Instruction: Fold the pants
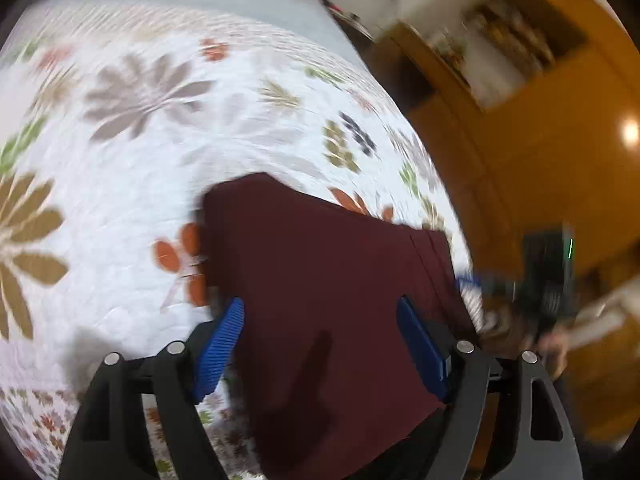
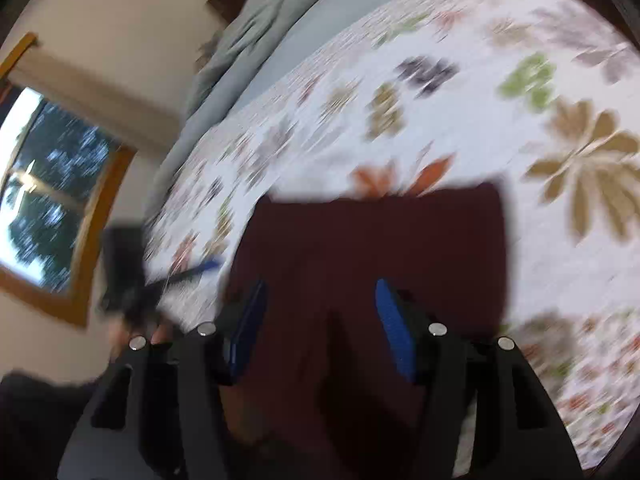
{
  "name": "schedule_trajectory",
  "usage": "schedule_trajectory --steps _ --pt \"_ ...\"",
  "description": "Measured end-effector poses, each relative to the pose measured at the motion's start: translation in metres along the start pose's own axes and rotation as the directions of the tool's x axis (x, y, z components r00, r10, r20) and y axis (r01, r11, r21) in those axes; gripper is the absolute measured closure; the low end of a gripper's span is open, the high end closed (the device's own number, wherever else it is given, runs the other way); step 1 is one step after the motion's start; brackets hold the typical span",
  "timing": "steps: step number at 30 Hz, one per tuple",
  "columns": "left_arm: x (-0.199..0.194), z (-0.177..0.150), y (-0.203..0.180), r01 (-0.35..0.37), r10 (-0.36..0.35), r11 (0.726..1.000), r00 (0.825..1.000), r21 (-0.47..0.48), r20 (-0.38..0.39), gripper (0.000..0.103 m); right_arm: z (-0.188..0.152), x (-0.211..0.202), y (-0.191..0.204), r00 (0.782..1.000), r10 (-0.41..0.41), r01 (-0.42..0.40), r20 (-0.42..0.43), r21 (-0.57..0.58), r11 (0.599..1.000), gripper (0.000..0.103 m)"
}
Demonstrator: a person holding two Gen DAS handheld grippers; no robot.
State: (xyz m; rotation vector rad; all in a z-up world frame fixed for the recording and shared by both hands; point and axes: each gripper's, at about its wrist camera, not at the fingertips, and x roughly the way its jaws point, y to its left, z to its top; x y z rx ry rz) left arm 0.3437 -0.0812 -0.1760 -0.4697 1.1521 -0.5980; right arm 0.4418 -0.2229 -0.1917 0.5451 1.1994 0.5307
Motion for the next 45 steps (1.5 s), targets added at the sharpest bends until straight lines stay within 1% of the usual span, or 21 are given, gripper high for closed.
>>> schedule_trajectory --steps 2,3,4,5,6,8,9,10,12,13,15,20,24,26,27,29,32,36,38,42,45 --pt "-0.008 0.000 0.021 0.031 -0.030 0.997 1.000 -0.066 0.003 0.024 -0.010 0.011 0.000 0.997 -0.056 0.055 -0.053 -0.025 0.998 0.048" --pt "-0.010 0.000 0.029 0.042 -0.042 0.996 0.999 -0.081 -0.001 0.023 -0.013 0.015 -0.006 0.993 -0.100 0.098 -0.067 -0.025 0.995 0.056" --pt "-0.010 -0.001 0.038 0.048 -0.049 0.994 0.999 -0.102 -0.010 0.023 -0.014 0.015 -0.016 0.992 -0.106 0.106 -0.066 -0.001 0.994 0.065" --pt "-0.010 -0.002 0.046 0.053 -0.055 0.991 0.998 -0.121 -0.014 0.023 -0.013 0.007 -0.024 0.996 -0.068 0.071 -0.057 0.043 0.997 0.063" --pt "-0.009 -0.003 0.054 0.065 -0.068 0.988 0.998 -0.137 -0.016 0.023 -0.010 -0.006 -0.027 0.999 -0.038 0.040 -0.034 0.073 0.996 0.057" --pt "-0.002 -0.005 0.071 0.115 -0.127 0.973 0.991 -0.201 -0.051 0.023 -0.007 -0.033 -0.030 0.999 -0.036 0.033 0.031 0.084 0.996 0.004" --pt "0.001 -0.006 0.075 0.143 -0.161 0.964 0.985 -0.226 -0.060 0.022 -0.004 -0.049 -0.036 0.997 -0.048 0.042 0.063 0.103 0.994 0.003" --pt "0.006 -0.008 0.081 0.184 -0.209 0.949 0.975 -0.256 -0.075 0.021 -0.003 -0.055 -0.042 0.998 -0.030 0.023 0.054 0.133 0.991 0.003" --pt "0.014 -0.011 0.086 0.205 -0.240 0.937 0.966 -0.283 -0.094 0.020 -0.003 -0.056 -0.064 1.000 0.030 -0.027 -0.007 0.232 0.972 0.003" --pt "0.018 -0.013 0.087 0.205 -0.243 0.935 0.964 -0.289 -0.104 0.020 -0.005 -0.051 -0.078 0.997 0.037 -0.017 -0.062 0.287 0.958 0.003" --pt "0.024 -0.015 0.087 0.210 -0.252 0.931 0.962 -0.298 -0.109 0.020 -0.009 -0.039 -0.098 0.989 0.027 0.022 -0.145 0.326 0.945 0.003" --pt "0.034 -0.017 0.074 0.203 -0.248 0.942 0.958 -0.267 -0.146 0.018 -0.006 -0.010 -0.104 0.969 0.131 -0.055 -0.207 0.337 0.940 0.003" --pt "0.040 -0.015 0.076 0.185 -0.238 0.944 0.956 -0.274 -0.171 0.018 0.005 0.018 -0.097 0.961 0.125 -0.040 -0.245 0.324 0.945 0.002" --pt "0.039 -0.013 0.078 0.184 -0.242 0.942 0.952 -0.282 -0.185 0.018 0.008 0.025 -0.089 0.954 0.155 -0.065 -0.258 0.323 0.944 0.002" --pt "0.039 -0.011 0.078 0.177 -0.236 0.943 0.953 -0.283 -0.190 0.018 0.008 0.032 -0.081 0.944 0.171 -0.078 -0.282 0.314 0.946 0.002" --pt "0.034 -0.008 0.075 0.143 -0.200 0.954 0.959 -0.263 -0.203 0.018 0.007 0.033 -0.073 0.941 0.126 -0.044 -0.314 0.256 0.966 0.002" --pt "0.032 -0.010 0.079 0.145 -0.208 0.950 0.954 -0.276 -0.216 0.018 0.006 0.028 -0.089 0.945 0.175 -0.081 -0.276 0.322 0.943 0.005" --pt "0.044 -0.017 0.075 0.225 -0.317 0.920 0.908 -0.321 -0.272 0.018 0.004 0.036 -0.084 0.943 0.187 -0.101 -0.274 0.300 0.948 0.002" --pt "0.053 -0.018 0.067 0.229 -0.326 0.921 0.897 -0.315 -0.299 0.018 0.004 0.038 -0.080 0.942 0.172 -0.087 -0.288 0.286 0.954 0.002" --pt "0.063 -0.016 0.061 0.221 -0.320 0.928 0.886 -0.301 -0.335 0.013 0.008 0.038 -0.088 0.937 0.207 -0.109 -0.283 0.327 0.939 0.002" --pt "0.069 -0.015 0.055 0.202 -0.305 0.932 0.887 -0.302 -0.346 0.012 0.009 0.045 -0.082 0.937 0.199 -0.103 -0.286 0.319 0.942 0.002"
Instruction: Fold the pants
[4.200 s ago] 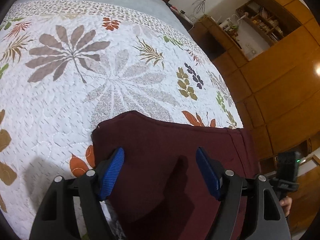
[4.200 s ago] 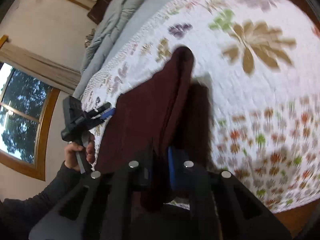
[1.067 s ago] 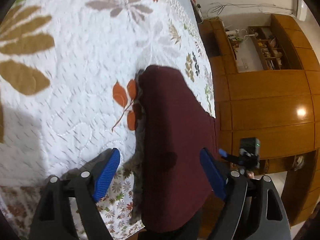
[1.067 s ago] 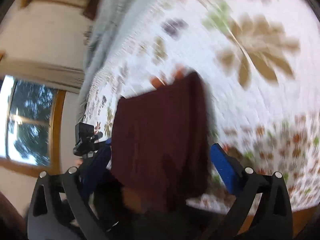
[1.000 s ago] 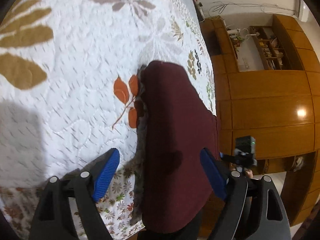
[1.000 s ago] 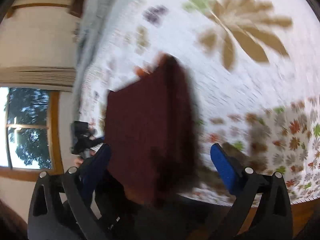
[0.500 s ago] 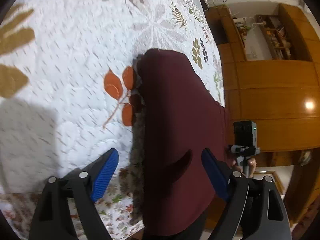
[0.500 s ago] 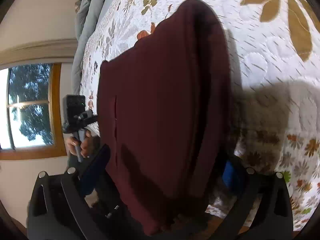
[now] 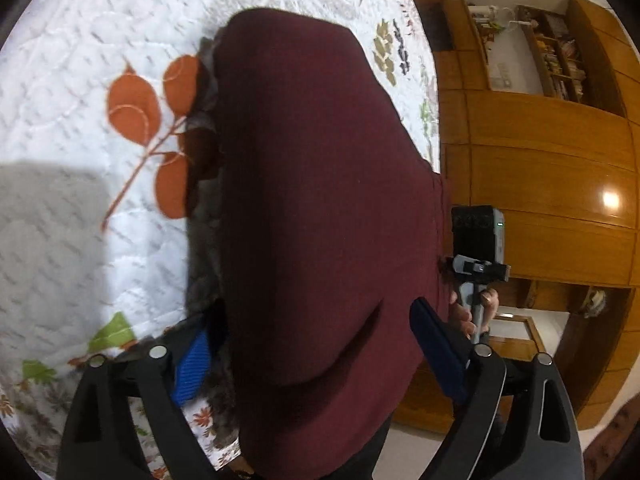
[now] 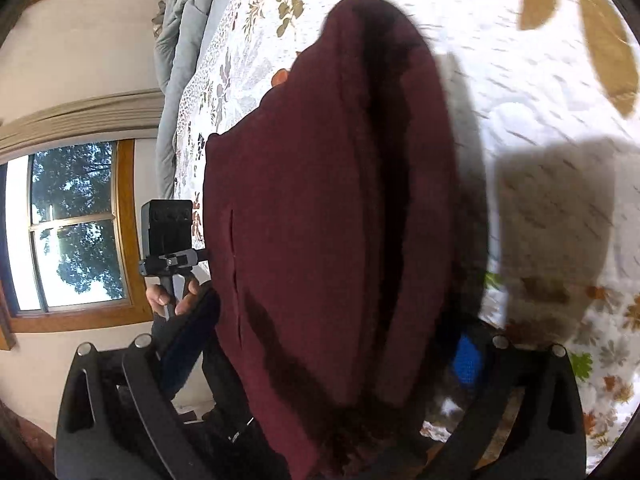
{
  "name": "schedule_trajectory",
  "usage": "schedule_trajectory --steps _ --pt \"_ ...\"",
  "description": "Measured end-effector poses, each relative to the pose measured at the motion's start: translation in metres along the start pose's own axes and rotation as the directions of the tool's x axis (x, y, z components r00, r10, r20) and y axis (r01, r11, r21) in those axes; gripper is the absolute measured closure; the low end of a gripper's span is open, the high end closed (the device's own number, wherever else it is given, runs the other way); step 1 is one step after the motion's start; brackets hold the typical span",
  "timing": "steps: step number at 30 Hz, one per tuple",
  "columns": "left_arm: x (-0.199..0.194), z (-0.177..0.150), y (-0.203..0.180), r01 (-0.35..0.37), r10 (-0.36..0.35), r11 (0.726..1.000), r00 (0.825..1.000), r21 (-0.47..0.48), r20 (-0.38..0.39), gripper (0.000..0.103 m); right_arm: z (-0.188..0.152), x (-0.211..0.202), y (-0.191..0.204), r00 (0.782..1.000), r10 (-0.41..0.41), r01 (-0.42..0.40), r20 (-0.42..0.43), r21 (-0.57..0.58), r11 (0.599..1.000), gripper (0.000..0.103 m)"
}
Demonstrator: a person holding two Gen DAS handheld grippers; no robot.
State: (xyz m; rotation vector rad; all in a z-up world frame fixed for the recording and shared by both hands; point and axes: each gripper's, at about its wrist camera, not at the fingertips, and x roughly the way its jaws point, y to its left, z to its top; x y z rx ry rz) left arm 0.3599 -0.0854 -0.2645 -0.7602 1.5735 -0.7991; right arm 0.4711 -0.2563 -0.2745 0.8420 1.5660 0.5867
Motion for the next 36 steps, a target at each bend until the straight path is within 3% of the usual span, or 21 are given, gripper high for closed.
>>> schedule_trajectory --steps 2,5,6,7,8,9,12,18,26,31,33,36 --pt "0.002 -0.004 -0.010 -0.013 0.013 1.000 1.000 0.012 0.009 0.012 0.001 0.004 0.002 1.000 -0.005 0.005 -0.001 -0.014 1.000 0.002" --pt "0.005 -0.008 -0.018 -0.094 0.093 0.995 0.995 0.045 0.030 0.014 0.000 0.006 0.004 1.000 -0.008 0.008 0.010 -0.027 1.000 0.005" --pt "0.006 -0.008 -0.016 -0.098 0.096 0.995 0.995 0.030 0.038 0.018 -0.002 0.007 0.006 1.000 -0.022 0.023 0.017 -0.046 0.999 0.021" --pt "0.005 -0.009 -0.014 -0.122 0.121 0.992 0.991 0.021 0.047 0.024 -0.003 0.005 0.006 0.999 -0.049 0.050 0.022 -0.064 0.997 0.031" --pt "0.004 -0.009 -0.013 -0.133 0.132 0.991 0.990 0.021 0.052 0.037 -0.005 0.005 0.007 0.998 -0.056 0.058 0.024 -0.078 0.995 0.038" --pt "0.001 -0.010 -0.011 -0.114 0.113 0.993 0.992 0.023 0.058 0.050 -0.006 0.003 0.004 0.999 -0.045 0.047 0.026 -0.075 0.996 0.041" --pt "-0.007 -0.016 -0.008 -0.092 0.089 0.995 0.992 0.040 0.084 0.061 -0.011 0.003 0.009 0.998 -0.044 0.048 0.054 -0.085 0.995 0.044" --pt "-0.023 -0.026 -0.015 -0.049 0.037 0.994 0.992 0.099 0.119 0.068 -0.016 -0.003 0.023 0.993 -0.073 0.082 0.089 -0.102 0.991 0.050" --pt "-0.067 -0.035 -0.019 -0.036 0.009 0.988 0.984 0.151 0.176 0.069 -0.007 0.009 0.091 0.987 -0.123 0.140 0.102 -0.184 0.973 0.053" --pt "-0.133 -0.031 0.005 -0.055 0.013 0.987 0.964 0.150 0.267 0.069 0.025 0.043 0.146 0.988 -0.126 0.146 0.093 -0.263 0.954 0.054" --pt "-0.168 -0.022 0.020 -0.072 0.025 0.987 0.949 0.142 0.313 0.069 0.050 0.066 0.175 0.989 -0.116 0.137 0.087 -0.295 0.946 0.054" --pt "-0.210 -0.005 0.041 -0.108 0.055 0.986 0.929 0.124 0.366 0.069 0.060 0.082 0.189 0.992 -0.105 0.125 0.075 -0.333 0.935 0.054"
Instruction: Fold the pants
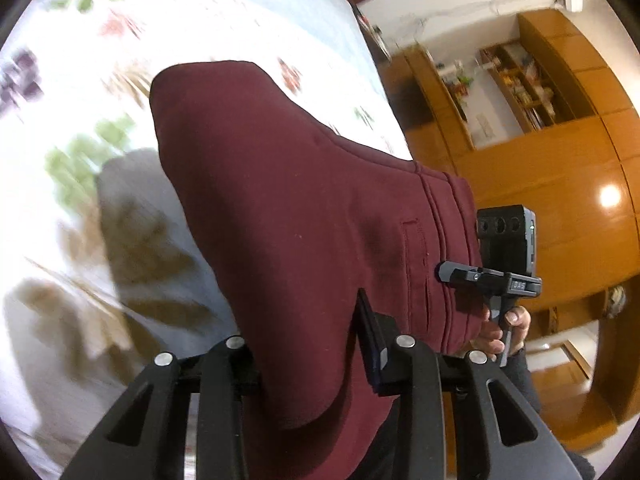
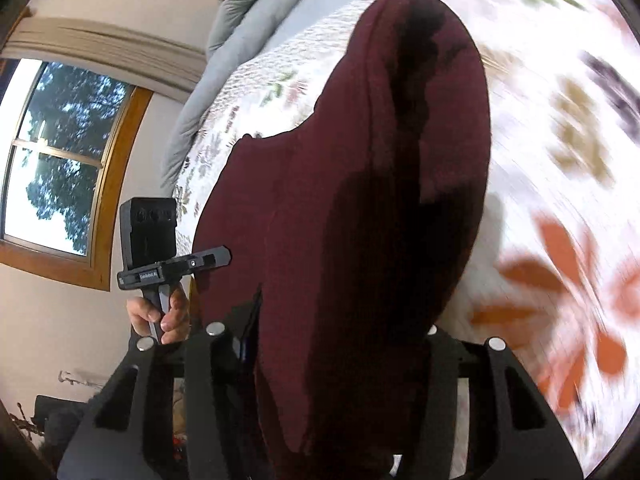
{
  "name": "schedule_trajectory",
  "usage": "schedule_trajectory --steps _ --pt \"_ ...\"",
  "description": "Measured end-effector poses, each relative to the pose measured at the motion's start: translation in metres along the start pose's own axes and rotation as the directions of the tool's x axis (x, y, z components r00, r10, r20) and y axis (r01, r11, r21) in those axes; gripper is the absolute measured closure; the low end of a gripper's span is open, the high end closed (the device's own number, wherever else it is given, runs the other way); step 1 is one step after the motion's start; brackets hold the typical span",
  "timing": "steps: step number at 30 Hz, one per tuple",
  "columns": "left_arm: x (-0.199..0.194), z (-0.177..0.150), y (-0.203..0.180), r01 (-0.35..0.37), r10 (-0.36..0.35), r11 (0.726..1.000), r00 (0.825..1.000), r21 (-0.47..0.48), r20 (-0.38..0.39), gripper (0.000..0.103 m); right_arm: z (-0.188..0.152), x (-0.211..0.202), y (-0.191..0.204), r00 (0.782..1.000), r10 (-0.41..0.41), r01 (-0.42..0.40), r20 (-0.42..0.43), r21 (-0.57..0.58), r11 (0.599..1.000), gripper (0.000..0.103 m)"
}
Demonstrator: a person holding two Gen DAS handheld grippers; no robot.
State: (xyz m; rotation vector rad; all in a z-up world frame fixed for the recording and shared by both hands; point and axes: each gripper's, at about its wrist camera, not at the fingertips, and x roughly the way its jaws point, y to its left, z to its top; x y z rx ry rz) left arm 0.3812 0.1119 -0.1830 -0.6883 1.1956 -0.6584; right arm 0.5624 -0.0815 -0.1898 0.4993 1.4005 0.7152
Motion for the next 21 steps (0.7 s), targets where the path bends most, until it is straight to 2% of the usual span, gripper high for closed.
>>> schedule_trajectory --steps 4,9,12,16,21 --pt "-0.043 0.056 0.053 -0.054 0.056 0.998 0.996 -0.038 0.064 0.069 0.023 0.020 0.006 1.000 0.016 -0.016 -0.009 -0.035 0.999 0.054" --pt "-0.061 0.104 0.118 -0.050 0.056 0.991 0.997 -0.121 0.045 0.069 0.060 0.063 0.006 0.999 0.018 -0.018 -0.040 -0.008 1.000 0.054" --pt "-0.054 0.112 0.150 -0.047 0.051 0.987 0.999 -0.155 0.021 0.069 0.078 0.087 0.001 0.998 0.012 -0.012 -0.058 0.007 1.000 0.054" --pt "-0.042 0.102 0.190 -0.009 0.010 0.974 1.000 -0.227 0.000 0.067 0.086 0.099 -0.034 0.998 0.017 -0.012 -0.062 0.082 0.997 0.052" --pt "-0.045 0.085 0.193 0.013 -0.013 0.977 1.000 -0.213 0.004 0.054 0.072 0.099 -0.079 0.998 0.033 -0.024 -0.060 0.152 0.988 0.036"
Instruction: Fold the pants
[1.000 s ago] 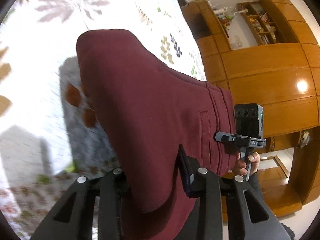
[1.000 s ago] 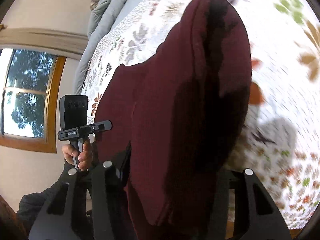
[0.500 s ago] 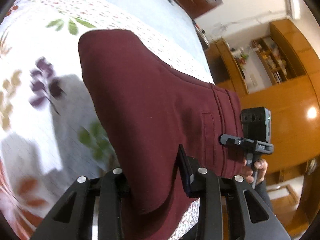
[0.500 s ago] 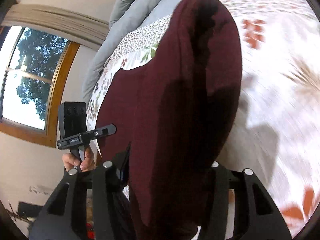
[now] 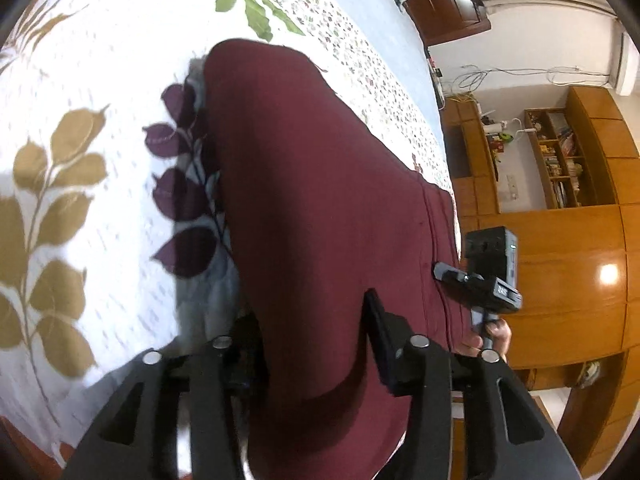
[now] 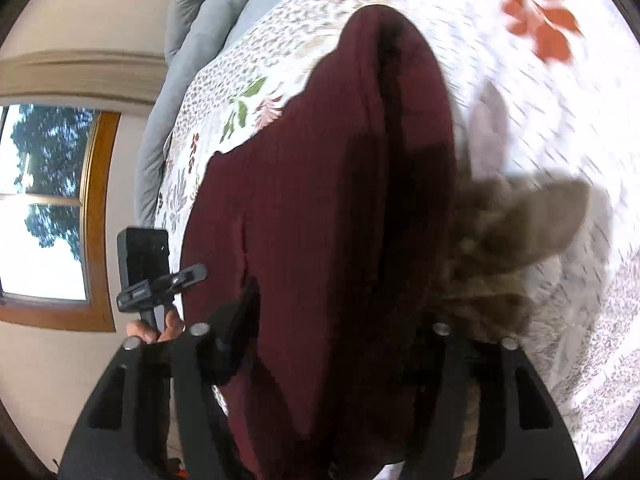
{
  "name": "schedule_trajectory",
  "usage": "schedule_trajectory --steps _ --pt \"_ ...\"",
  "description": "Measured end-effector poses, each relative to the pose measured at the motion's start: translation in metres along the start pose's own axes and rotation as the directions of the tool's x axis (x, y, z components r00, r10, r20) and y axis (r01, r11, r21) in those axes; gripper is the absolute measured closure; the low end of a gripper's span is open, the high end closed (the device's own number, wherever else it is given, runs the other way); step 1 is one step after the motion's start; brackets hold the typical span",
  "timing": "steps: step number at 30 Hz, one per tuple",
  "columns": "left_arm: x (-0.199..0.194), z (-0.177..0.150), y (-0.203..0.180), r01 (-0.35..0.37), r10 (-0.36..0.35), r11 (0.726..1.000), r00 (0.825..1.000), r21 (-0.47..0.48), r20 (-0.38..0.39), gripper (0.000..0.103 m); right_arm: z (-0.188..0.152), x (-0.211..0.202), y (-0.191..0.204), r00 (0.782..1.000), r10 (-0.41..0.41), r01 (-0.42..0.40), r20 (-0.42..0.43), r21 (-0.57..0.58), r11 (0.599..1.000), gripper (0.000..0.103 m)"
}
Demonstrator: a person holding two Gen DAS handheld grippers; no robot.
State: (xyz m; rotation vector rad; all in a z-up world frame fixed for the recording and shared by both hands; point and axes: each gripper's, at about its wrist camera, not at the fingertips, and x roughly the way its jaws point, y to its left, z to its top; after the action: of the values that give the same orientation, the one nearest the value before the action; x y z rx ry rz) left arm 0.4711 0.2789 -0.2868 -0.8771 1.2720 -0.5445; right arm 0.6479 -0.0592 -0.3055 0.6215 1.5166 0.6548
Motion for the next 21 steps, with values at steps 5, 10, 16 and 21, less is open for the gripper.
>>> schedule_trajectory --steps 5,10,16,21 --pt "-0.053 0.005 -0.022 -0.169 0.161 0.984 0.978 0.053 0.133 0.053 -0.007 -0.039 0.016 0.990 -0.097 0.099 0.106 -0.011 0.995 0.031" --pt "-0.072 0.036 -0.053 -0.096 0.063 0.987 0.969 0.132 0.237 0.039 0.010 -0.080 0.072 0.962 0.001 0.030 0.272 -0.108 0.994 0.031" --pt "-0.010 0.075 -0.028 0.002 -0.008 0.999 0.987 0.038 0.160 0.039 0.041 -0.011 0.053 0.971 0.128 -0.140 0.202 0.045 0.989 0.038" --pt "-0.001 0.069 -0.015 0.052 -0.057 0.998 0.986 0.035 0.160 0.039 0.028 0.002 -0.023 0.966 0.172 -0.203 0.191 0.158 0.966 0.103"
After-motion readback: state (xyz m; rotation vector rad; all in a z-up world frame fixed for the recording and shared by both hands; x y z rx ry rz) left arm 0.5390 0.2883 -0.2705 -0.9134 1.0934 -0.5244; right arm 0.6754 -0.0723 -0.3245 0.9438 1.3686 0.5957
